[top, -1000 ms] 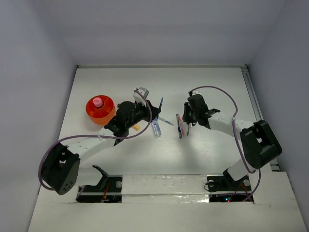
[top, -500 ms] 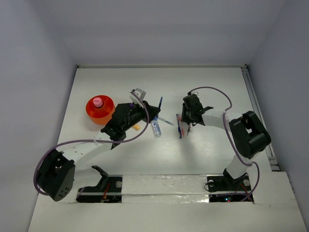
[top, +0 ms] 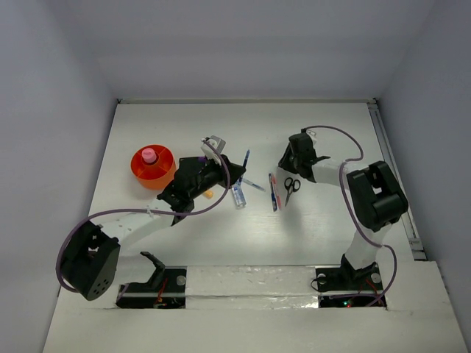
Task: Sort the stationery into containers
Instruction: Close the pen cap on the pen.
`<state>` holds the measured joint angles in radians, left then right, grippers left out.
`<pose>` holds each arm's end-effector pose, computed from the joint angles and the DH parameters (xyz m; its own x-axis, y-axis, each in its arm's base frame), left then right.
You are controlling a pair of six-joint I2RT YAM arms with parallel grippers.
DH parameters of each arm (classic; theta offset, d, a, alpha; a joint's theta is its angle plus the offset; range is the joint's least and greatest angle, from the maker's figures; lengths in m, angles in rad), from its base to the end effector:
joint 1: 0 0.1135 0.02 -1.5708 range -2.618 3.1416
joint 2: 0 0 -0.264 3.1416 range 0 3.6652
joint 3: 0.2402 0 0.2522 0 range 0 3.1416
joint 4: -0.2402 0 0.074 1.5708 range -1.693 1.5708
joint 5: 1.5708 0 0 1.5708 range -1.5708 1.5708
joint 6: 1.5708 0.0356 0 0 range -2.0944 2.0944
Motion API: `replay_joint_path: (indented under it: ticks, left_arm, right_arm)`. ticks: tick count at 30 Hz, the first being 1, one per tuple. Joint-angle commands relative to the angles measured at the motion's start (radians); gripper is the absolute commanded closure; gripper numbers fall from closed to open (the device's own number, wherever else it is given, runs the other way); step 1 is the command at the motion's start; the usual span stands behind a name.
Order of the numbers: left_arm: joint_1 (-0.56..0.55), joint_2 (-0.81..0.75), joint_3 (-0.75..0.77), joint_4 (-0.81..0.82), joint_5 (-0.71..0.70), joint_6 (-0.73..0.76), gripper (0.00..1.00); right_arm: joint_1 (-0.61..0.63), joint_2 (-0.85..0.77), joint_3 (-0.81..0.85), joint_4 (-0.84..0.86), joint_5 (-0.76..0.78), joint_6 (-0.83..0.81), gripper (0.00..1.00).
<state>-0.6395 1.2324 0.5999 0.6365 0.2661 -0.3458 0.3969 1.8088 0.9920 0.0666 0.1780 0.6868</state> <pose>0.2141 -0.1709 0.2665 -0.2637 -0.2114 -0.9412 0.7413 0.5799 -0.3380 0.3468 0.1385 0.1582 -0.6517 0.4035 -0.6422 0.1969 0.9077 0.3705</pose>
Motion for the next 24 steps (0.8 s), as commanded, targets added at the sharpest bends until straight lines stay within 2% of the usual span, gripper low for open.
replay_joint_path:
  ticks: [1,2,5,9,14,18,24]
  left_arm:
    - [0.0,-0.011,0.008,0.051,0.007,0.013,1.0]
    - [0.0,-0.011,0.005,0.052,0.002,0.017,1.0]
    - [0.0,-0.002,0.014,0.042,-0.002,0.019,1.0]
    - [0.0,-0.01,0.001,0.063,0.007,0.01,1.0]
    - [0.0,-0.017,0.006,0.055,0.007,0.011,1.0]
    - [0.0,-0.024,0.004,0.048,-0.007,0.018,1.0]
    - [0.0,-0.031,0.003,0.049,-0.007,0.018,1.0]
  right_arm:
    - [-0.023,-0.011,0.05,0.072,-0.011,0.02,0.65]
    - [-0.023,-0.022,0.048,0.059,-0.011,0.013,0.59]
    - [-0.023,-0.061,0.042,0.021,0.009,-0.049,0.53]
    - [-0.023,-0.085,0.066,-0.048,0.029,-0.125,0.55]
    - [-0.023,-0.053,0.109,-0.122,-0.015,-0.181,0.78]
    - [-0.023,-0.014,0.148,-0.157,-0.043,-0.204,0.8]
    - [-0.023,0.01,0.152,-0.195,-0.103,-0.234,0.97]
